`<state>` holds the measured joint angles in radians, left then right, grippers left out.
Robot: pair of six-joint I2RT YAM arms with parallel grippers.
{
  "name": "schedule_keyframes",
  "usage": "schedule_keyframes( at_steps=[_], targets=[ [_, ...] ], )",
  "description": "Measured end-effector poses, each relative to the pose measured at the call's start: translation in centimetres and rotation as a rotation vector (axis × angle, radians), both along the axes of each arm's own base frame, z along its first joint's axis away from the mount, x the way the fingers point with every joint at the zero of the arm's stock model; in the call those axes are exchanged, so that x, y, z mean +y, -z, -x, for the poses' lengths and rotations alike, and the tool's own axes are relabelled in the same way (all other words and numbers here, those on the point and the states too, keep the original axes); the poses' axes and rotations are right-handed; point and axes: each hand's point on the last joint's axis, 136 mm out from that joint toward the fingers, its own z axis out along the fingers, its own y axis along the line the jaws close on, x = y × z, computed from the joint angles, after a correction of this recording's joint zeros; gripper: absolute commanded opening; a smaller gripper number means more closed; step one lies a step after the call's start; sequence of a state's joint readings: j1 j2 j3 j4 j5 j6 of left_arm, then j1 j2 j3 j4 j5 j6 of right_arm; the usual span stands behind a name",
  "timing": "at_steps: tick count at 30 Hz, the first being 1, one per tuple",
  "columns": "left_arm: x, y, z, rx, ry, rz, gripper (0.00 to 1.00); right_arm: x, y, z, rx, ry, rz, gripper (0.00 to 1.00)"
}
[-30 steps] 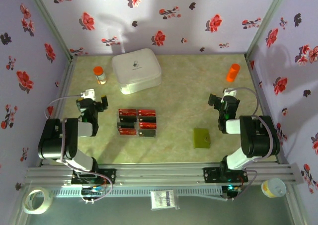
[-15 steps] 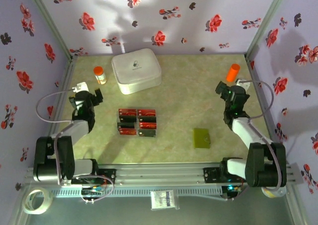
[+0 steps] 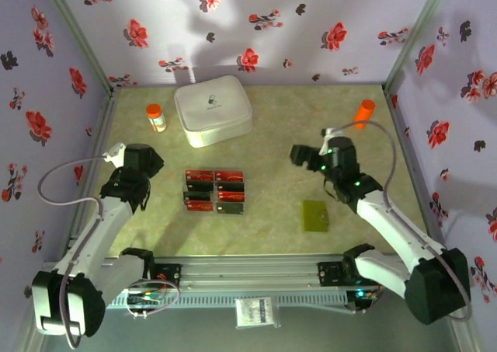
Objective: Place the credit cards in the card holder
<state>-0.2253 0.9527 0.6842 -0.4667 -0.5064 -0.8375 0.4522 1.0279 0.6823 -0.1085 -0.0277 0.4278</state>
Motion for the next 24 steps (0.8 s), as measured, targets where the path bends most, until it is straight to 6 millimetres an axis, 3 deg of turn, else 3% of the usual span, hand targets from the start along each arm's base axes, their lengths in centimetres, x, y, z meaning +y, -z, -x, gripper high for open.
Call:
schedule_keyframes(
  at_steps=[2, 7, 12, 17, 24],
  targets=[
    [0.0, 1.3, 1.7, 0.037, -0.025, 0.007, 1.0, 3.2, 1.2, 2.6, 0.044, -0.114, 0.032, 0.91],
    [0.2, 5.0, 4.7, 0.16, -0.046, -0.014, 1.0, 8.8, 5.0, 8.1, 0.127, -0.325, 0.169, 0.87],
    [-0.1, 6.0, 5.1, 0.211, -0.029, -0.036, 1.0, 12.4, 9.5, 12.6, 0.175, -0.48, 0.366, 0.88],
    [-0.1, 6.6, 5.4, 0.228, -0.024, -0.042, 1.0, 14.7, 11.4, 14.3, 0.156, -0.544, 0.496, 0.89],
    [-0.9, 7.8, 5.1, 0.28, 0.024, -0.05, 1.0, 17.5, 12.7, 14.0, 0.108, -0.554, 0.602, 0.92]
  ],
)
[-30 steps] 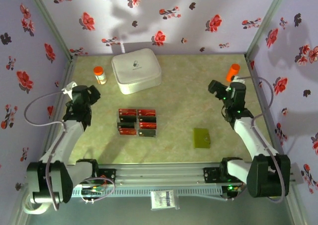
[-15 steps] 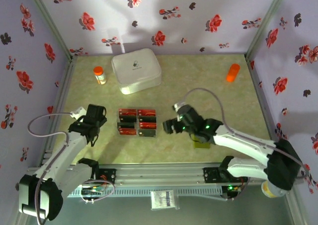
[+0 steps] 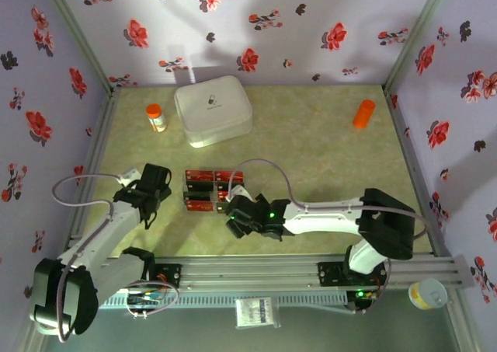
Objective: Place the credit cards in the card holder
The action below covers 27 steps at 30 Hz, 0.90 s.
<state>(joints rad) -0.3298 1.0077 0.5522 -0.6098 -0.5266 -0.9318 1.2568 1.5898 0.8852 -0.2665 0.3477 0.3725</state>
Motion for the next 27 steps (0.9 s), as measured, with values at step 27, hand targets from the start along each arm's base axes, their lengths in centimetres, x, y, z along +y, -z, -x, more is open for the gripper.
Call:
schedule_keyframes(
  at_steps=[27],
  targets=[
    [-6.2, 3.6, -3.2, 0.127, 0.218, 0.029, 1.0, -4.1, 2.1, -6.2, -0.11, 0.181, 0.149, 0.92]
  ],
)
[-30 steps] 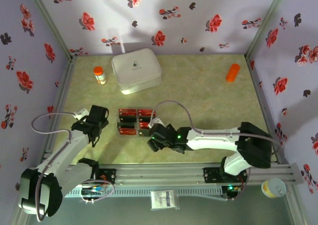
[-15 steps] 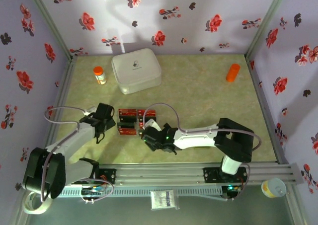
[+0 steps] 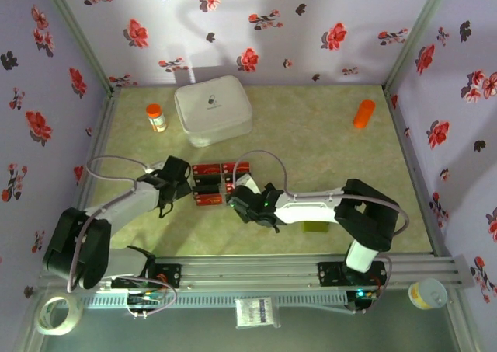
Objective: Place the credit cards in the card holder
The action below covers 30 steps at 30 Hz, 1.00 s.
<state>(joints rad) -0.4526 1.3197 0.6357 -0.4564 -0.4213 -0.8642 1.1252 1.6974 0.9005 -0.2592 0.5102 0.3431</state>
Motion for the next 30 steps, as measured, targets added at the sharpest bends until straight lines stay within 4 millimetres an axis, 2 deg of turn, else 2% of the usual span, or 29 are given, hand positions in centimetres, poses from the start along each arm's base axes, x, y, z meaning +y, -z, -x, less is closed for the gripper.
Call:
schedule_keyframes(
  at_steps=[9, 20, 26, 30],
  targets=[
    [-4.8, -0.4, -3.5, -0.009, 0.09, 0.004, 1.0, -5.2, -0.2, -4.0, -0.023, 0.162, 0.011, 0.92],
    [-12.9, -0.3, -9.1, -0.035, 0.206, 0.011, 1.0, -12.7, -0.2, -8.8, -0.028, 0.401, 0.014, 0.92],
    [-17.2, -1.0, -12.0, -0.073, 0.265, 0.024, 1.0, -16.2, -0.2, -10.2, -0.018, 0.509, 0.008, 0.92],
    [-19.4, -1.3, -13.6, -0.095, 0.295, 0.032, 1.0, -17.6, -0.1, -10.5, -0.001, 0.559, -0.008, 0.92]
  ],
)
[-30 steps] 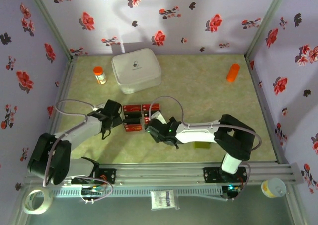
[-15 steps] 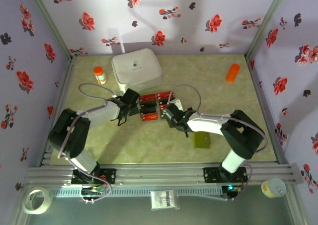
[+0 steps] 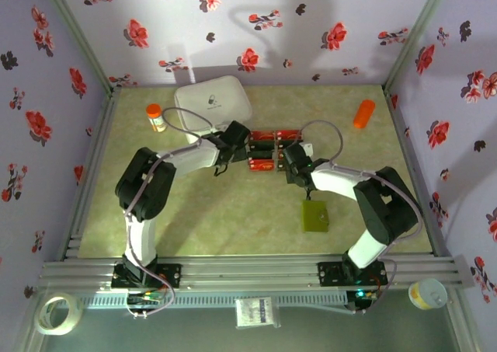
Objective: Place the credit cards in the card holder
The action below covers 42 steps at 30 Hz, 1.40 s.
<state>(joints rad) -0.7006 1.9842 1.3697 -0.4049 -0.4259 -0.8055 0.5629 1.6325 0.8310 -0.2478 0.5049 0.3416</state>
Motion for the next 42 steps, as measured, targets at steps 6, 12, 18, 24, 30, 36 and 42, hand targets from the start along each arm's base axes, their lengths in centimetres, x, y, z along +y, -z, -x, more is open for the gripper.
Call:
schedule_keyframes(
  at_steps=[6, 12, 18, 24, 30, 36, 42],
  targets=[
    [-2.0, -0.1, -0.8, -0.013, 0.025, 0.01, 1.0, -0.6, 0.0, 0.2, 0.026, 0.022, -0.036, 0.91],
    [-2.1, 0.0, -0.6, -0.011, 0.03, 0.008, 1.0, 0.0, -1.4, 1.4, 0.034, -0.011, -0.113, 0.92],
    [-0.6, -1.0, 0.6, -0.013, 0.031, 0.003, 1.0, 0.7, -4.5, 3.6, 0.013, -0.038, -0.25, 0.92],
    [1.7, -4.9, 2.3, -0.058, 0.043, 0.051, 1.0, 0.7, -6.4, 7.5, 0.005, 0.014, -0.448, 0.92],
    [2.4, -5.8, 5.6, -0.02, 0.098, 0.154, 1.0, -0.7, -4.8, 12.9, 0.057, 0.171, -0.645, 0.77],
    [2.4, -2.8, 9.5, 0.085, 0.139, 0.204, 1.0, -3.2, -3.9, 17.0, 0.061, 0.357, -0.743, 0.54],
    [1.4, -2.9, 10.2, 0.095, 0.165, 0.24, 1.0, -4.7, -2.6, 19.1, 0.097, 0.464, -0.74, 0.53]
  ],
)
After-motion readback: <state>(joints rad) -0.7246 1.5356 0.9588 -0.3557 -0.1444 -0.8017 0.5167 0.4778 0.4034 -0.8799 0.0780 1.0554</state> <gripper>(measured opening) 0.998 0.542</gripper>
